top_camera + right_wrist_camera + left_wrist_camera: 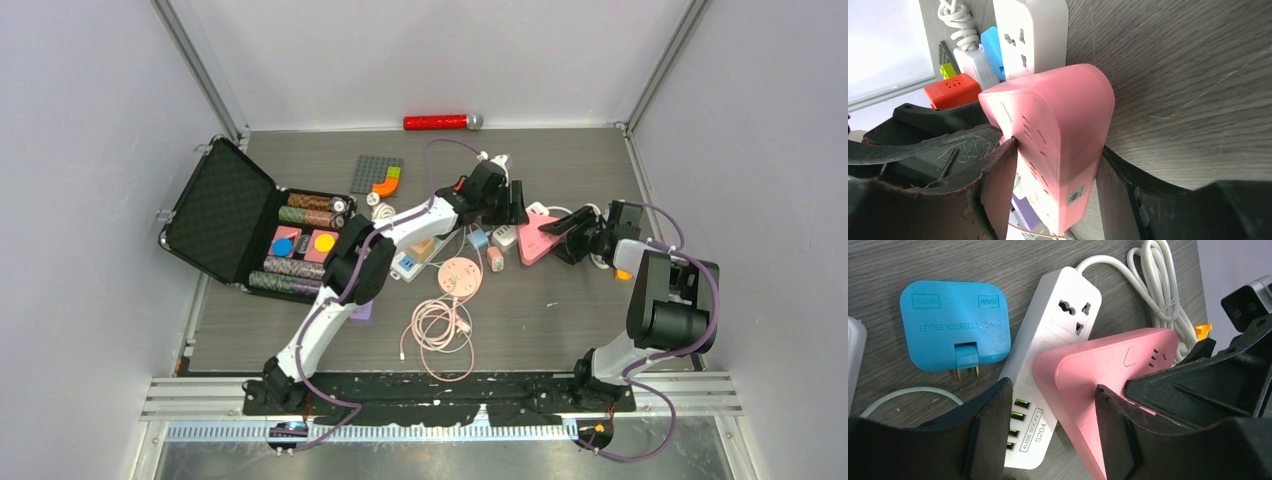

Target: Insert the plug

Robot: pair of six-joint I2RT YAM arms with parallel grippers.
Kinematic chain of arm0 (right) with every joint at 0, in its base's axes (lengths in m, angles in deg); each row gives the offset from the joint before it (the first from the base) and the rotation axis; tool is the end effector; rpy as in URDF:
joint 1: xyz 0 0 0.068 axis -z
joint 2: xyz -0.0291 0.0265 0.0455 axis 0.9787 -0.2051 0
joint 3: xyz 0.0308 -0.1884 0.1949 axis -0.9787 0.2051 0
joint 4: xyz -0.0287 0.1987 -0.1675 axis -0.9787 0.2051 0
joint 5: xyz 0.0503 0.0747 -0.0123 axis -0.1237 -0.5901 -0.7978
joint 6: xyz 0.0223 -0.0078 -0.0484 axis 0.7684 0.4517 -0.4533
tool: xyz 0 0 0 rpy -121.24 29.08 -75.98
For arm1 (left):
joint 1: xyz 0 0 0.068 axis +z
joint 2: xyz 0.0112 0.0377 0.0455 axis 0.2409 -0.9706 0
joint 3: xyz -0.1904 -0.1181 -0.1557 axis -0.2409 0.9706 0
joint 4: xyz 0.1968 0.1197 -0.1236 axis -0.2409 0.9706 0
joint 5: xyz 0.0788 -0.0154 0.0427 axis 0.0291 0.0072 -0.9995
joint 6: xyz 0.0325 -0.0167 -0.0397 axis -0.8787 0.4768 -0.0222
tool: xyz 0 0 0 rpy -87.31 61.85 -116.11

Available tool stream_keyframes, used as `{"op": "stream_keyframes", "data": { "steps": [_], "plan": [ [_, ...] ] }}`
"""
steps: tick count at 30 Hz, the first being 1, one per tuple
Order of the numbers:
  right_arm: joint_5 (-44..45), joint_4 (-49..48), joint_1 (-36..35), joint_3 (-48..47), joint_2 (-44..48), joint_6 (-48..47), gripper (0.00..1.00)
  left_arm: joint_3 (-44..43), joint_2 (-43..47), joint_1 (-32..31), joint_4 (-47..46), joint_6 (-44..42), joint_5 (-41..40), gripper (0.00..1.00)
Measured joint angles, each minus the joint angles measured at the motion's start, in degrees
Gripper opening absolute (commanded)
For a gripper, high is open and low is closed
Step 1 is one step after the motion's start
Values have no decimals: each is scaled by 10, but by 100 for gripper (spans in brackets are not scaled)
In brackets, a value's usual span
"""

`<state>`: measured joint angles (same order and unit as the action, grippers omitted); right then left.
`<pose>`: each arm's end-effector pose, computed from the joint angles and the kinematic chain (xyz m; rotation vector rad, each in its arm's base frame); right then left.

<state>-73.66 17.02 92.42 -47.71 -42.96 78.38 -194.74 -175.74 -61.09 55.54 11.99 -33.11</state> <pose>0.2878 -0.0534 0.1473 1.0434 2.2435 0.9479 0.3758 -0.4136 0.1770 0.2219 2.3594 -1.0007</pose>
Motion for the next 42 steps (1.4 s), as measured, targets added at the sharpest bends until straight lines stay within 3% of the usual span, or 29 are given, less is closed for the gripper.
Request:
{"op": "stream_keyframes", "data": {
  "steps": [12, 19, 20, 24, 26, 42],
  "plan": [
    [-10, -1, 17, 10, 4, 7, 32, -31, -5, -25, 45, -8, 8, 49],
    [-11, 19, 28, 10, 13, 4, 37, -55, -14, -29, 66, -7, 12, 42],
    [-9, 21, 29, 10, 15, 4, 41, -55, -14, -29, 68, -8, 12, 42],
    [-3, 30, 30, 10, 22, 2, 64, -56, -14, -30, 68, -11, 10, 49],
    [2, 33, 30, 11, 27, 0, 69, -56, -14, -31, 68, -14, 7, 54],
    [43, 68, 36, 26, 39, -17, 78, -63, -14, 5, 67, -19, 13, 73]
  ]
}}
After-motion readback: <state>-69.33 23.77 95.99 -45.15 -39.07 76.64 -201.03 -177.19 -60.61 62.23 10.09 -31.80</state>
